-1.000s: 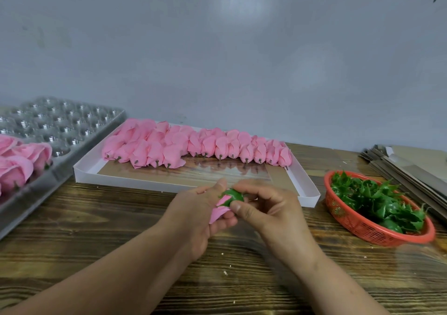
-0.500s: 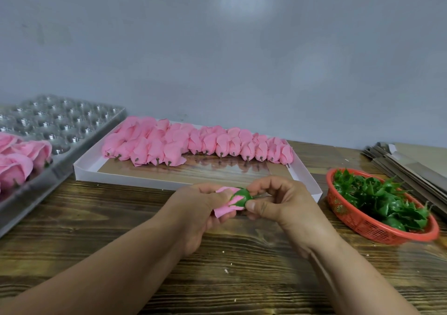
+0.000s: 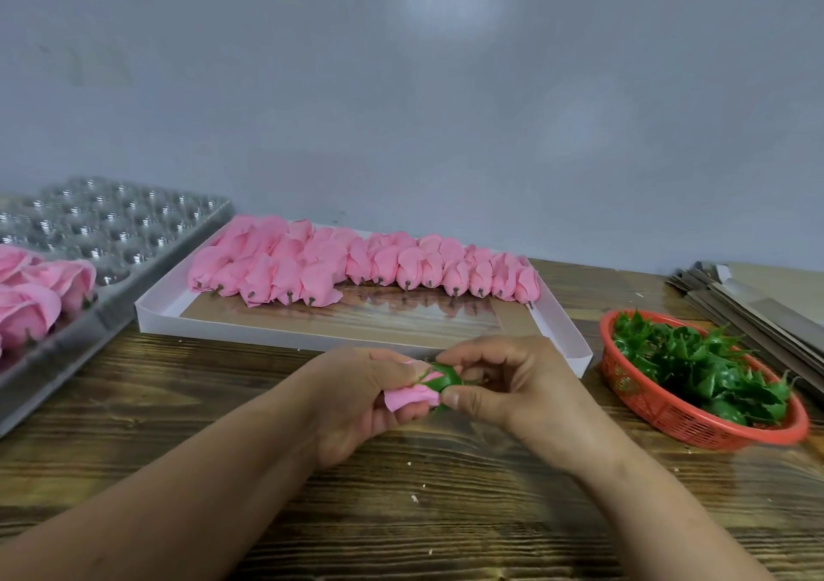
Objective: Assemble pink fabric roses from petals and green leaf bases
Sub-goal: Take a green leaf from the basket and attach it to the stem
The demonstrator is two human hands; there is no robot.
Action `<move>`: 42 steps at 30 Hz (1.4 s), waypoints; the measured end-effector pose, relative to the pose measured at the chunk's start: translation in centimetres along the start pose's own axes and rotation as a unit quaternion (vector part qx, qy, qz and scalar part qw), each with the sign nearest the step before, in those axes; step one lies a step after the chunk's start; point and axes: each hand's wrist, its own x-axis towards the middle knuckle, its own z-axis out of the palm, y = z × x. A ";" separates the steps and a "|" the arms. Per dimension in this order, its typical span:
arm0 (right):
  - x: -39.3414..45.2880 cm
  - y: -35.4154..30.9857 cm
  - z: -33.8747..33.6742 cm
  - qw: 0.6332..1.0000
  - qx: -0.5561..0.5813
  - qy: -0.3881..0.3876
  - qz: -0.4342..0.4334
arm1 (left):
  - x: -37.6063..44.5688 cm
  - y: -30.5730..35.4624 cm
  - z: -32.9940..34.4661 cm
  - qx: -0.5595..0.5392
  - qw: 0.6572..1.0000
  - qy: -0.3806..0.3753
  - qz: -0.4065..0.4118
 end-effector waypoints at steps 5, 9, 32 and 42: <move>0.0 0.2 1.5 0.996 -0.083 0.035 -0.003 | 0.2 0.0 -0.2 0.033 0.999 0.006 -0.001; 0.1 0.1 1.9 0.992 -0.064 0.105 -0.003 | 0.3 0.3 0.1 0.044 0.999 -0.009 0.024; 0.6 -0.3 4.5 0.852 0.503 0.058 0.135 | -0.3 -1.4 1.2 -0.014 0.963 -0.192 0.187; 0.0 0.5 6.1 0.963 0.189 0.190 -0.028 | -0.3 -1.3 2.1 -0.108 0.981 -0.069 0.148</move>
